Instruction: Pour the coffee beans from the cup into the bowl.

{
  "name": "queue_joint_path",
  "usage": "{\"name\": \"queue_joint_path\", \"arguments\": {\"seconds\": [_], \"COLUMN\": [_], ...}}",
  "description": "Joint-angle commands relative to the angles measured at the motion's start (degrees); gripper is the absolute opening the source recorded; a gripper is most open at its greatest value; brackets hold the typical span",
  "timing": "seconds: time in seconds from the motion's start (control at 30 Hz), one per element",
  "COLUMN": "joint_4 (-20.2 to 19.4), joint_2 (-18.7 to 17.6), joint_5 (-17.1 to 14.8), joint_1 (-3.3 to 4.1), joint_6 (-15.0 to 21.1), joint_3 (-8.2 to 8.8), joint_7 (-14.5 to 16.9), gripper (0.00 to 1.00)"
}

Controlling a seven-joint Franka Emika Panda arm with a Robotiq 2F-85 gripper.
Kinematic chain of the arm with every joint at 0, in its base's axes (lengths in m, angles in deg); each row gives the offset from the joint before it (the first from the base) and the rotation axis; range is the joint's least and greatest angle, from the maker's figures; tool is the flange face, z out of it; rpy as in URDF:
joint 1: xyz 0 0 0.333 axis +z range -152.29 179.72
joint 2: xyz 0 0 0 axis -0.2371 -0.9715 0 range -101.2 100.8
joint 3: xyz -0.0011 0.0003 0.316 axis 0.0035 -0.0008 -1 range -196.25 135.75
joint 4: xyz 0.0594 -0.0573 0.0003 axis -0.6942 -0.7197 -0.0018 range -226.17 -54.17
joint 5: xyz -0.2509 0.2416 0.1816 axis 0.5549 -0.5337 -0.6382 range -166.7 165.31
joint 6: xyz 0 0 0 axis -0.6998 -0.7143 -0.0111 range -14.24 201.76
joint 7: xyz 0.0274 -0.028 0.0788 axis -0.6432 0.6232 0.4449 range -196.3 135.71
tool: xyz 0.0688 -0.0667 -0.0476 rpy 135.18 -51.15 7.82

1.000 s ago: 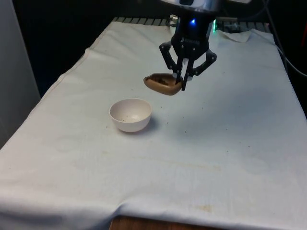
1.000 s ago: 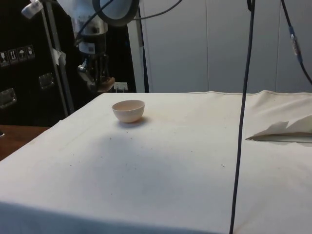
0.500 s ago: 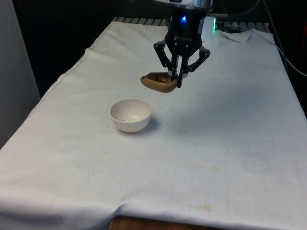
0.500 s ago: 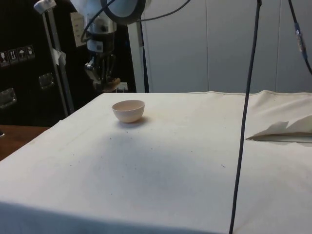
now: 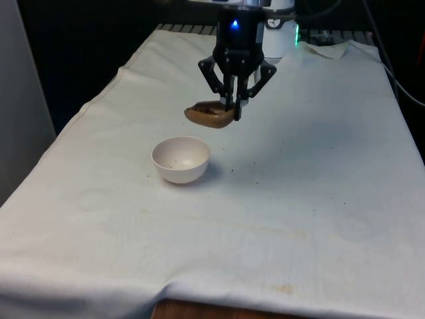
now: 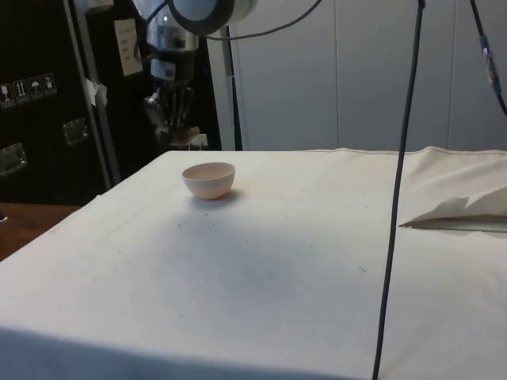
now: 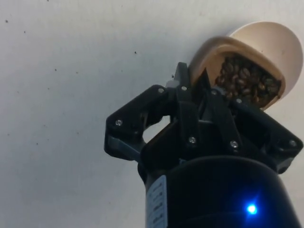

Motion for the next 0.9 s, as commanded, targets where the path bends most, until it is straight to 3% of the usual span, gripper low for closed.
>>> {"name": "queue_joint_path", "arguments": {"seconds": [0.0,0.23,0.27,0.3,0.5,0.53,0.57,0.6,0.83,0.87], "joint_4": [-0.57,-0.86,-0.17,-0.92,-1.03,-1.03,-0.74,-1.03,-0.97,-0.80], "joint_2": [0.34,0.52,0.00,0.57,0.63,0.63,0.34,0.63,0.52,0.34], "joint_5": [-1.95,-8.31,-7.28,-9.11,-14.61,-15.36,-14.50,-16.16,-22.98,-21.43], "joint_1": [-0.74,-0.80,-0.06,-0.74,-0.80,-0.74,-0.11,-0.80,-0.92,-0.17], "joint_6": [0.92,1.15,0.34,1.15,0.97,0.97,0.34,0.92,0.69,0.34], "joint_3": [-0.74,0.23,1.15,0.40,1.03,1.15,2.06,1.26,1.95,2.81], "joint_7": [1.66,6.70,5.90,7.33,11.69,12.26,11.57,12.89,18.28,17.07], "gripper": [0.01,0.01,0.01,0.01,0.01,0.01,0.01,0.01,0.01,0.01]}}
